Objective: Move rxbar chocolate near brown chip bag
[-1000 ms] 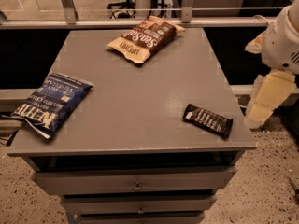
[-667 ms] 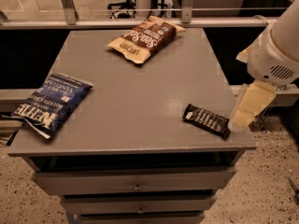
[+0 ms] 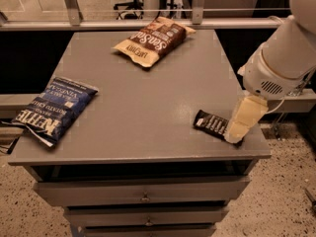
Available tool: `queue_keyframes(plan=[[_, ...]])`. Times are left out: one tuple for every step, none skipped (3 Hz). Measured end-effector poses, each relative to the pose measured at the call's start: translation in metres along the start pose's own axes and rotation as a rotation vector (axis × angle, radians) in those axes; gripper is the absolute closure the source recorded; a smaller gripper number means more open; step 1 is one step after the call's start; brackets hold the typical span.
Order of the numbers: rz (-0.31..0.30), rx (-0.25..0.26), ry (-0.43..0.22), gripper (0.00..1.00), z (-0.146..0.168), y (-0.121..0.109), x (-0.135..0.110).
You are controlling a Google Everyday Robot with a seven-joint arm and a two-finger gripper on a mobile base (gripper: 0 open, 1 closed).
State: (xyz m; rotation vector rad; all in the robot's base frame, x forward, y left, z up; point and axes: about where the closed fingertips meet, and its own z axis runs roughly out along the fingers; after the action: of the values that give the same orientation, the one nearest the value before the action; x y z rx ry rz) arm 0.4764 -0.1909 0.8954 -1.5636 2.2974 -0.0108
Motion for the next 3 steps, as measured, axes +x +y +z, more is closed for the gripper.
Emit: queue_keyframes(plan=[[0.021, -0.015, 0.017, 0.0, 0.019, 0.003, 0.005], [0.037, -0.023, 0.037, 0.0, 0.039, 0.008, 0.01], [0.053, -0.022, 0.05, 0.1, 0.053, 0.009, 0.012]])
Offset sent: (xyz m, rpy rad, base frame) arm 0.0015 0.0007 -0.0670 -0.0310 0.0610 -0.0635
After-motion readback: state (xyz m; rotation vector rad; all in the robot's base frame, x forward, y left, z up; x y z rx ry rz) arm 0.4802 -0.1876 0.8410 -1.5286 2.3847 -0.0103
